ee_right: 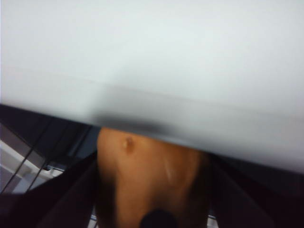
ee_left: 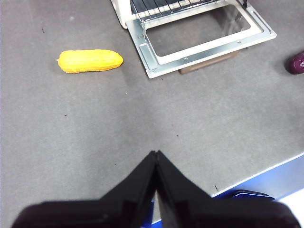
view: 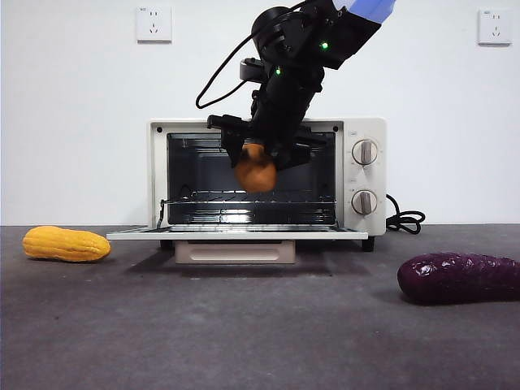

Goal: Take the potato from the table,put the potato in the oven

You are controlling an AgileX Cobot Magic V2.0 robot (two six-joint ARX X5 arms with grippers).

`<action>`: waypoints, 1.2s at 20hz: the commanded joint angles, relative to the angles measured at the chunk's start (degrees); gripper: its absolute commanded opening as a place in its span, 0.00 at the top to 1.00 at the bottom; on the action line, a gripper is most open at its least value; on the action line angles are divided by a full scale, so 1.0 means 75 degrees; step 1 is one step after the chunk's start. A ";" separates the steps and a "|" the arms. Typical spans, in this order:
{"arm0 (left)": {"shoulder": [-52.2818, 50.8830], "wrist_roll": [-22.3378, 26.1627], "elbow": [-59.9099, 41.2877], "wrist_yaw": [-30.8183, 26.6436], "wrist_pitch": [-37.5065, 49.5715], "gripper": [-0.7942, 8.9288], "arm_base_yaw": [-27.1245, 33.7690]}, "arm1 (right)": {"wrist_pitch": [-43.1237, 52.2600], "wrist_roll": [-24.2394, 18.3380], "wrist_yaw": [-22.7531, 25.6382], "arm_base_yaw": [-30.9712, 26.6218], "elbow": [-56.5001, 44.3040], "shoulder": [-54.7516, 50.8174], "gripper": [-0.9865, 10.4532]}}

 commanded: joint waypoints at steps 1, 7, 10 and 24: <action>-0.0032 0.0087 -0.0047 -0.0029 0.0029 0.92 -0.0017 | -0.0070 0.0093 0.0073 -0.0006 -0.0038 0.0315 0.71; -0.0032 0.0087 -0.0047 -0.0052 0.0029 0.92 -0.0015 | -0.0353 0.0370 0.0169 -0.0003 -0.0038 0.0711 0.68; -0.0032 0.0090 -0.0047 -0.0149 0.0029 0.92 -0.0017 | -0.0300 0.0376 0.0169 0.0000 -0.0038 0.0711 0.63; -0.0050 0.0149 -0.0047 -0.0248 0.0026 0.92 -0.0017 | -0.0813 0.0428 0.0679 0.0152 0.0181 0.0207 0.38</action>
